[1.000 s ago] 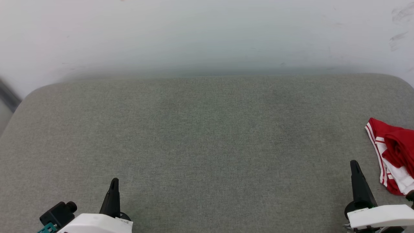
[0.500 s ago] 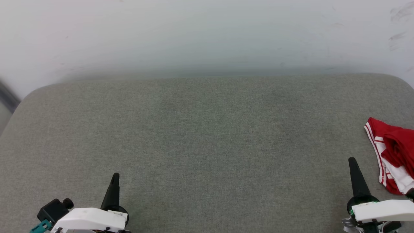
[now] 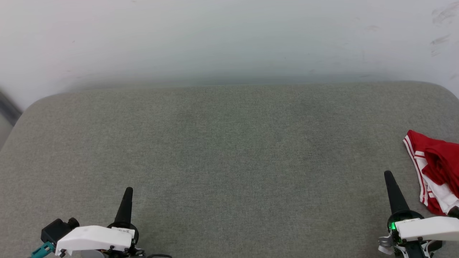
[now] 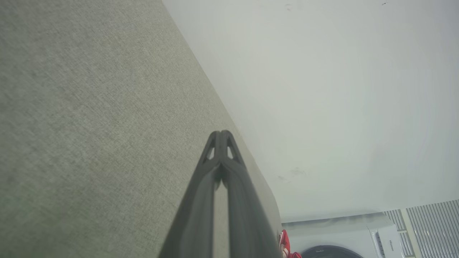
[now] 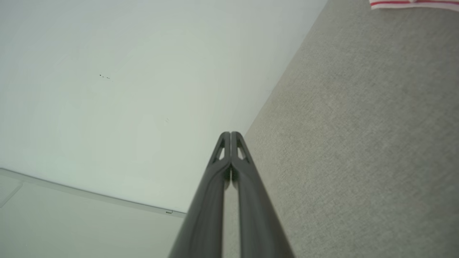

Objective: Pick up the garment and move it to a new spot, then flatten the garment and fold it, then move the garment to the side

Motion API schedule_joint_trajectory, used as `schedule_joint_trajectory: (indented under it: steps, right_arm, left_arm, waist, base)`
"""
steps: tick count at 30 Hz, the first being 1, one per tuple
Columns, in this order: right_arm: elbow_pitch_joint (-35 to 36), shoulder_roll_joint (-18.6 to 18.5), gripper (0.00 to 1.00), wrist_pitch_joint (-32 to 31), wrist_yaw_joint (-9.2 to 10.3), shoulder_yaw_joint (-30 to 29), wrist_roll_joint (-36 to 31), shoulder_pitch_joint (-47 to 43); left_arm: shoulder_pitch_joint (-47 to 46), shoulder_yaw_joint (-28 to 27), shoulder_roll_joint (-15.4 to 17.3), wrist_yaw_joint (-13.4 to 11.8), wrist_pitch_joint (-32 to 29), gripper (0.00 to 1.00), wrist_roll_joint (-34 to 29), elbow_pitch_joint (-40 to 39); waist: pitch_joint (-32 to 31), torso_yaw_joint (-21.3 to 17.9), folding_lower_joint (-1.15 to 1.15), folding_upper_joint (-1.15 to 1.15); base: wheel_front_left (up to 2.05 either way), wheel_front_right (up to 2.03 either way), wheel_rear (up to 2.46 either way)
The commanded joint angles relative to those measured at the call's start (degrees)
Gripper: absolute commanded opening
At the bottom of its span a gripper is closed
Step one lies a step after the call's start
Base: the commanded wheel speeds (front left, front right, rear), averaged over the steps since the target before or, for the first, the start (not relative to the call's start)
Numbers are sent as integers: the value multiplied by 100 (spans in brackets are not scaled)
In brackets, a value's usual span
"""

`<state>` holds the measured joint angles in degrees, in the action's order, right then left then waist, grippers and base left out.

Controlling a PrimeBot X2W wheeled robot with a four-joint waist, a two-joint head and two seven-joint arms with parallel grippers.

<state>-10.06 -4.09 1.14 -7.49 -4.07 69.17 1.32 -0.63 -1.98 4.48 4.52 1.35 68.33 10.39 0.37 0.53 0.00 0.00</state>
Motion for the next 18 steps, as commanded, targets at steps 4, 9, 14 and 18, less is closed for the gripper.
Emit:
schedule_joint_trajectory:
  steps: [4, 9, 14, 18]
  right_arm:
    - [-23, -35, 0, -82, -1, -14, 343, 178]
    - [-71, -32, 0, -158, -1, -22, 615, 209]
    - [-117, -28, 0, -223, -1, -30, 873, 255]
    - [-152, -24, 0, -277, -1, -38, 1069, 293]
  left_arm:
    - [-169, -49, 15, 70, -82, 0, 353, 19]
    - [-226, -79, 10, 97, -159, 0, 634, 61]
    - [-272, -107, 4, 121, -225, 0, 901, 105]
    - [-314, -129, -1, 153, -278, 0, 1108, 138]
  waist:
    - [-2, -5, 0, 0]
    - [-4, -10, 0, 0]
    - [-6, -15, 0, 0]
    - [-7, -19, 0, 0]
  base:
    - [0, 0, 0]
    - [0, 0, 0]
    - [0, 0, 0]
    - [0, 0, 0]
